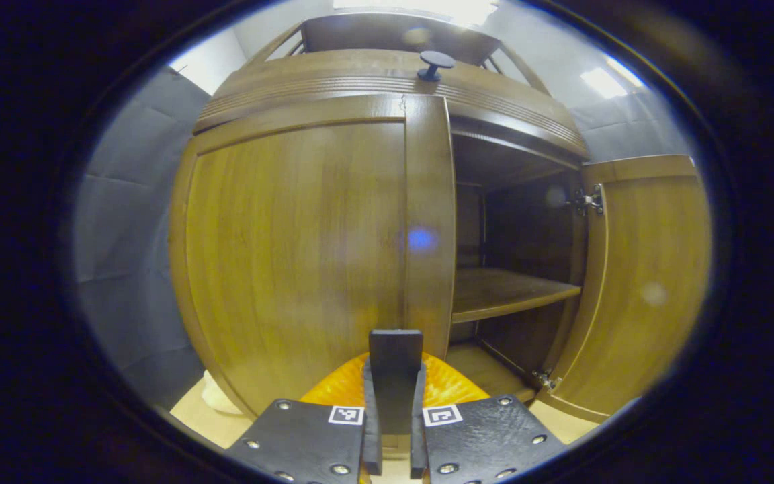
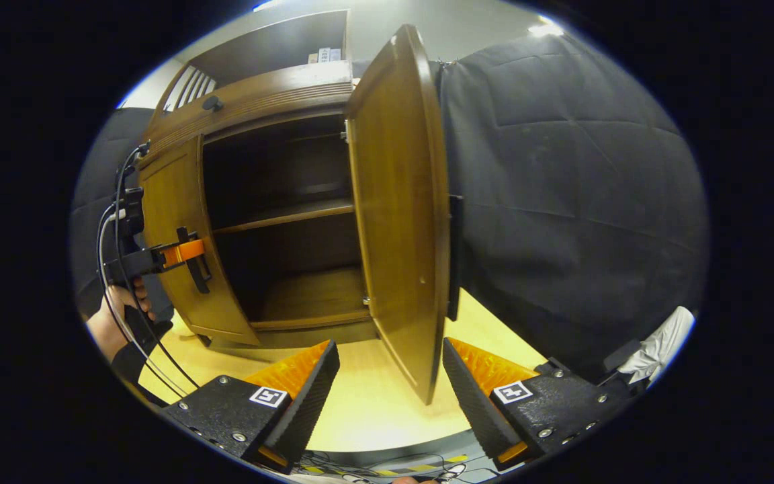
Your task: Open the right door of the double-door shoe cabinet with the right hand, and open the left door with the left hand.
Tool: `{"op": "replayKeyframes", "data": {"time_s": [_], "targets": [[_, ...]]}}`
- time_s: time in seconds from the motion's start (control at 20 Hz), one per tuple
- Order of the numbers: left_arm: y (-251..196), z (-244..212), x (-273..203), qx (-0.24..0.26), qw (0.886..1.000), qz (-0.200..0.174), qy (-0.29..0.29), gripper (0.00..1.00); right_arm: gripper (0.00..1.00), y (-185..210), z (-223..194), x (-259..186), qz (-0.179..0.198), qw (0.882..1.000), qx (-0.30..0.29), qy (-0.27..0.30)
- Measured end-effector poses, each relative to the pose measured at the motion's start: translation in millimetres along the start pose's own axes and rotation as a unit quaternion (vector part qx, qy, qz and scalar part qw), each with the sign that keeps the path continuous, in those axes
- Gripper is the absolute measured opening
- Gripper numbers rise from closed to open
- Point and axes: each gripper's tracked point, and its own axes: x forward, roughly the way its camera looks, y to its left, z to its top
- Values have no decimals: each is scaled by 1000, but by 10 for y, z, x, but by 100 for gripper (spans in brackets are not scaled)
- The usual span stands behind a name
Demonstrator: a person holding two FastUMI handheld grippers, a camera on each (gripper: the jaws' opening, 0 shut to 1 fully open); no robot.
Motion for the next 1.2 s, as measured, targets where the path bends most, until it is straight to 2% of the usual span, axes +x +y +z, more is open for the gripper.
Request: {"op": "replayKeyframes", "data": {"time_s": [0.05,0.1,0.25,0.35,0.4,0.45,0.55,0.65,0.7,0.75,0.8,0.85,0.95,1.0,1.05,1.1,1.2], "targets": [[2,0,0,-3,1000,1,0,24,99,75,29,37,8,1000,-3,-4],[1,-11,0,-5,1000,0,1,24,92,141,63,57,15,1000,-6,-11],[-3,-6,3,-2,1000,-1,-4,24,95,298,126,190,32,999,-18,-20],[5,-5,3,-2,1000,2,-6,24,95,403,152,206,39,999,-20,-29],[8,-8,-7,-4,1000,6,-4,24,92,451,166,196,46,998,-21,-32],[18,-3,-7,-5,1000,9,-3,24,95,478,182,214,49,998,-21,-33],[20,-6,-10,-6,1000,9,-4,10,95,547,191,282,57,998,-18,-32],[19,2,-8,-3,1000,10,-2,10,95,612,182,327,65,997,-12,-29],[23,-11,-11,-1,1000,11,0,24,95,639,188,345,66,997,-12,-28],[24,-15,-9,-1,1000,12,3,24,92,658,191,359,66,997,-13,-29],[20,-25,-9,-3,1000,13,2,17,92,685,208,377,68,997,-14,-32],[24,-22,-13,-5,1000,15,3,24,92,712,222,390,70,997,-16,-34],[34,2,-19,-5,1000,17,2,24,95,778,232,423,78,996,-21,-37],[29,5,-24,-6,1000,17,1,10,92,807,232,448,82,996,-23,-36],[32,16,-25,-8,1000,17,1,24,92,842,211,470,87,995,-25,-34],[32,15,-26,-10,1000,18,2,24,95,873,207,488,91,995,-27,-31],[36,21,-29,-12,1000,23,2,23,95,931,201,539,99,994,-28,-29]]}}
